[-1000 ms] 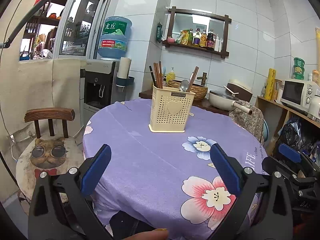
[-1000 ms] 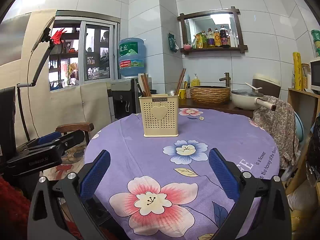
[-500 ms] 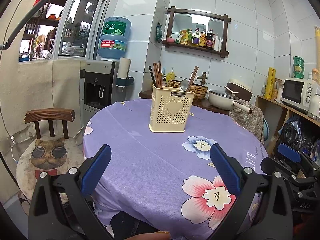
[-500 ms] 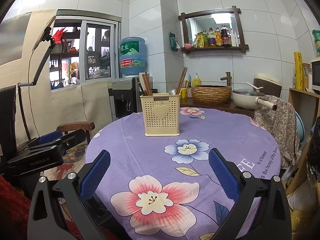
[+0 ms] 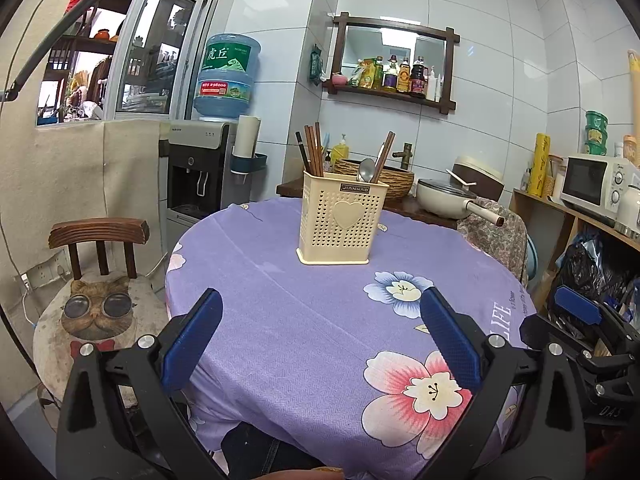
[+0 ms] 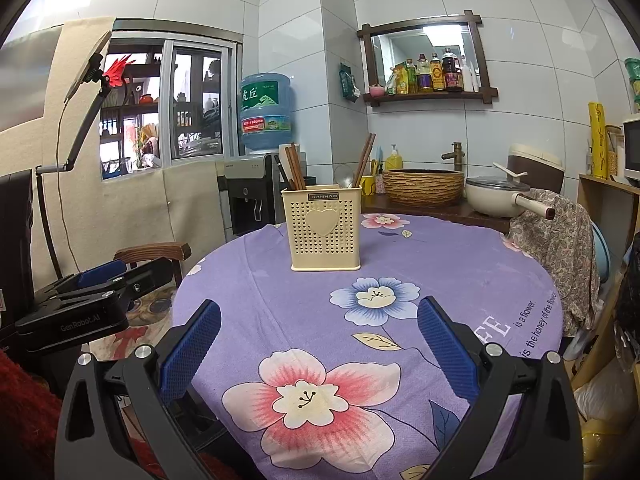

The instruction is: Organize utensils

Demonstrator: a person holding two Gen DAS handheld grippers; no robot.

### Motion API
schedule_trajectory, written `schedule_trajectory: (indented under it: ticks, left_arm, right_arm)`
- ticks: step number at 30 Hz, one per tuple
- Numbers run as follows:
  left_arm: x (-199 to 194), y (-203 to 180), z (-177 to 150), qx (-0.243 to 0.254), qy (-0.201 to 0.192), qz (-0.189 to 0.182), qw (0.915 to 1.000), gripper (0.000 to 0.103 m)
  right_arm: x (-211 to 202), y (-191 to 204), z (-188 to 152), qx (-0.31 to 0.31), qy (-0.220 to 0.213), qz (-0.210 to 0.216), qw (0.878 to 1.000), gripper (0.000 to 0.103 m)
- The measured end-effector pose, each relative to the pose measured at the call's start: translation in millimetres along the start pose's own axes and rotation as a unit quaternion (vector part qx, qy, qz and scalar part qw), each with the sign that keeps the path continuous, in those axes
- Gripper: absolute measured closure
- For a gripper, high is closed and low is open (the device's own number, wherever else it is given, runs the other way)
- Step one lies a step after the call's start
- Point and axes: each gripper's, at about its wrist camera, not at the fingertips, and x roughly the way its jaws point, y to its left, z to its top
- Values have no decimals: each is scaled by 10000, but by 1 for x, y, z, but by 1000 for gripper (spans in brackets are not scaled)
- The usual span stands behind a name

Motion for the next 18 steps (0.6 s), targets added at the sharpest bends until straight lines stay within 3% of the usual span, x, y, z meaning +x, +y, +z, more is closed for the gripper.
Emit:
schedule_trajectory:
  ticks: [18]
  left_arm:
    - [-4, 6, 0, 71, -19, 49, 10000, 6]
  right_arm:
    - [0, 0, -1, 11, 10, 1, 10000, 6]
